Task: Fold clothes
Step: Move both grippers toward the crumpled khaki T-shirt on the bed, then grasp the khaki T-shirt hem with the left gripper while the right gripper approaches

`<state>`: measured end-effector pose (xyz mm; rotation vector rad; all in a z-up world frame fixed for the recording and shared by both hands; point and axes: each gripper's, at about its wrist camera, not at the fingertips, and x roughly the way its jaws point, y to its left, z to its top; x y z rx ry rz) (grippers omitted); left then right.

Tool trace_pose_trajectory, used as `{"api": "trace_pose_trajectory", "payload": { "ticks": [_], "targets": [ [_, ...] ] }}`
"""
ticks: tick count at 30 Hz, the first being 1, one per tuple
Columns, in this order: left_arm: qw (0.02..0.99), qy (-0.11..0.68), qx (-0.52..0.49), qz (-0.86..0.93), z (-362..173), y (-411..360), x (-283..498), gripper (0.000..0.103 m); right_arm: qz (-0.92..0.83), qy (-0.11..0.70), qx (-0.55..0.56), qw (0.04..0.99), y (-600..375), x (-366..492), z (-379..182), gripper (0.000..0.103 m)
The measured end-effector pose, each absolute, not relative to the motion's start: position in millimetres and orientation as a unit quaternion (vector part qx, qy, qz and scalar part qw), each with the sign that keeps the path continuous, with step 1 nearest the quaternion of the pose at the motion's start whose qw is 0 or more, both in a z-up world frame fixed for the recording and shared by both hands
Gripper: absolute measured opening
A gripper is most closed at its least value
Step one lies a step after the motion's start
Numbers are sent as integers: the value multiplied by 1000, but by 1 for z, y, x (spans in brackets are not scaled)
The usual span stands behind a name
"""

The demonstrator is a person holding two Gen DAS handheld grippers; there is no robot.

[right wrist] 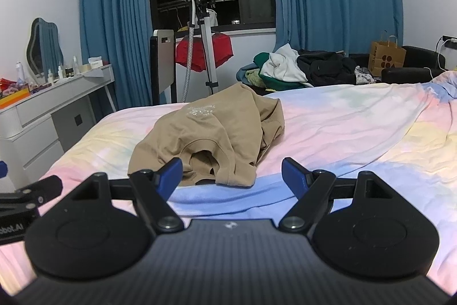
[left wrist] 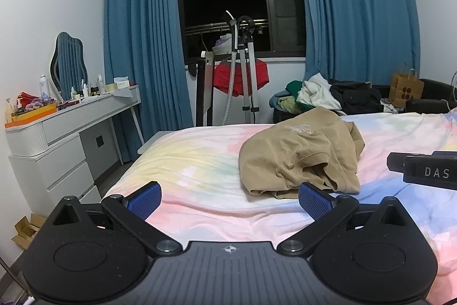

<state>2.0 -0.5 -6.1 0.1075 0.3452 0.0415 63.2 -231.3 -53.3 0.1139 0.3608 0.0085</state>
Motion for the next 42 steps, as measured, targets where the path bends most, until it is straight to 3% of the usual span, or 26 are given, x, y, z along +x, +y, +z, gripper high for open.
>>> {"api": "trace_pose_trajectory", "payload": {
  "ticks": [18,25,33,42],
  "targets": [
    [983,182,31,3,-18,4,10,103,-17,178,75,981,-243,61,-47,78],
    [977,200,75,-8,-38,-16,32,101,-12,179,130,975,-263,57,-45,78],
    [951,268,135,-74,-69,-55,99,90,-28,196,203,959,-296,62,-55,79],
    [949,251,167,-91,-102,-91,182,69,-57,225,259,938,-327,92,-87,79]
  ]
}}
